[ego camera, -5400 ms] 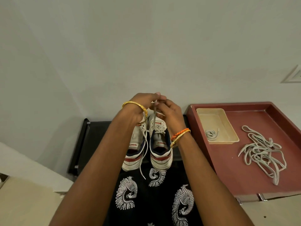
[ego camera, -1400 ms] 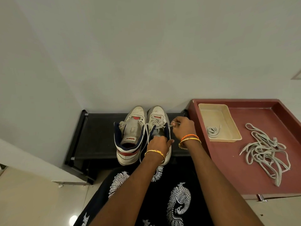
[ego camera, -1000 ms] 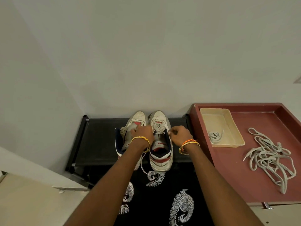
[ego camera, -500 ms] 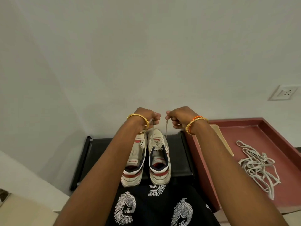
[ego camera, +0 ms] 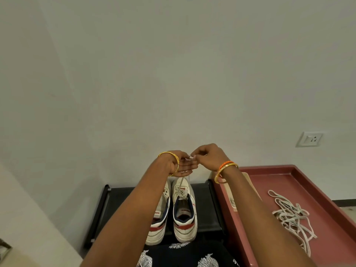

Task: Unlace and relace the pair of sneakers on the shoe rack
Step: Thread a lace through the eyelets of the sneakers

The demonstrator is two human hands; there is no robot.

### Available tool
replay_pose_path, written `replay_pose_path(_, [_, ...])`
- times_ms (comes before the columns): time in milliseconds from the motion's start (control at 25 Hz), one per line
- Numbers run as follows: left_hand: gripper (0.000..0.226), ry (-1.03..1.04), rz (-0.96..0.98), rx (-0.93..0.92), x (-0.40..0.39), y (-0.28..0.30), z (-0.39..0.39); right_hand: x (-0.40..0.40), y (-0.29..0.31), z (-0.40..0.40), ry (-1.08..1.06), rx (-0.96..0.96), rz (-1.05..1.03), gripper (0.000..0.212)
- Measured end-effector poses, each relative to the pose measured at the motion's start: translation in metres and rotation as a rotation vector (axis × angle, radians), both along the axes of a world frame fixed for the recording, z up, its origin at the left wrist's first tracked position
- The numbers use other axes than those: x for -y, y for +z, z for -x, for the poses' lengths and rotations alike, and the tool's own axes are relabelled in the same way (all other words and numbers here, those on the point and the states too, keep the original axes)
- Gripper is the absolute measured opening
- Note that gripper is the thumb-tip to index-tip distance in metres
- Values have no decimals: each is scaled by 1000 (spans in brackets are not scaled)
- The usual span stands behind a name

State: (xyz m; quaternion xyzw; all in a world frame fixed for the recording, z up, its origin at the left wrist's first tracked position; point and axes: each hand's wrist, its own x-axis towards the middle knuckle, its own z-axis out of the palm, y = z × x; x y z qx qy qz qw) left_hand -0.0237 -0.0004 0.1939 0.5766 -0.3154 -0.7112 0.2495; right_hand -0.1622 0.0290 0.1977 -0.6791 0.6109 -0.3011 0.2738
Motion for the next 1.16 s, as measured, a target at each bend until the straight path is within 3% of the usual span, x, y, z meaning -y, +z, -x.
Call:
replay_pose_path(120, [21,-19,-1,7,6,4,-3,-7,-9,3,-50,158,-8,15])
replay_pose_path(360, [29,-109,62,100,15,6,1,9,-19,-13,-43,7,193,14])
replay_pose_path(600, [33,-397,321,477,23,10,-6,38,-11,-7,96,-166,157,19])
replay_pose_path(720, [35,-436,363,435,30,3,-11,50,-23,-5,118,42,-2,17])
replay_pose_path(800, [33,-495,523,509,32,-3,-16,53,-32,-5,96,256,-138,17])
replay_pose_path(920, [28,-646,907,948,39,-12,-17,52,-41,-8,29,411,-222,10])
replay_pose_path(1040, [27,-701,1196,1359,36,-18,-15,56,-47,-12,-53,574,-385,15])
replay_pose_path(1080, [27,-713,1291,1426,32,-22,-15,58,-47,-11,-84,606,-457,15])
replay_pose_path(1160, [27,-662,1413,1388,24,-33,-17,60,-44,-9,-99,630,-570,14])
